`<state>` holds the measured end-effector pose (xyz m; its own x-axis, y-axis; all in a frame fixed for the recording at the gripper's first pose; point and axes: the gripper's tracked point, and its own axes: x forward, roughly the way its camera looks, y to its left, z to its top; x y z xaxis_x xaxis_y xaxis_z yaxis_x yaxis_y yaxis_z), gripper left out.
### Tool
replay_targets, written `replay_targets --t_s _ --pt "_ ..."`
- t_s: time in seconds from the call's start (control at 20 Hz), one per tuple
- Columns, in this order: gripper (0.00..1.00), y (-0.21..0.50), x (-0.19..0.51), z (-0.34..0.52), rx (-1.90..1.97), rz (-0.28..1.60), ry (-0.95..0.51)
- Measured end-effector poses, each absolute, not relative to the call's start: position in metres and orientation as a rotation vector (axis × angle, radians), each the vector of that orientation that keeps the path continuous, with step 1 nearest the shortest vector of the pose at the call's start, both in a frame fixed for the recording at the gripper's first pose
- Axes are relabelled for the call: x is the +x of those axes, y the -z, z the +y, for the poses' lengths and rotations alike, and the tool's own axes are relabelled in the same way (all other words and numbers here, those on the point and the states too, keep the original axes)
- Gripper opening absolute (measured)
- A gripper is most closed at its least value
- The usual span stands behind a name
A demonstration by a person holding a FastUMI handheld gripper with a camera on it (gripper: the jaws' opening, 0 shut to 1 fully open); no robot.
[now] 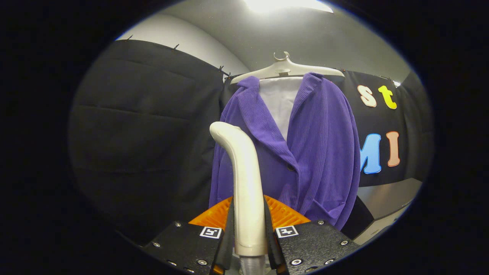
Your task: Iron the clothes twice with a garment steamer, once on the left side and once on the right side.
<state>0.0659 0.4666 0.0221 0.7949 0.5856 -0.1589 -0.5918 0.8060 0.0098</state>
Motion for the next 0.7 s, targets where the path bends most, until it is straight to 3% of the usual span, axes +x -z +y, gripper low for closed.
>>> replay_targets --t_s 0.7 --pt "0.37 0.082 0.03 0.436 -0.113 0.315 -0.639"
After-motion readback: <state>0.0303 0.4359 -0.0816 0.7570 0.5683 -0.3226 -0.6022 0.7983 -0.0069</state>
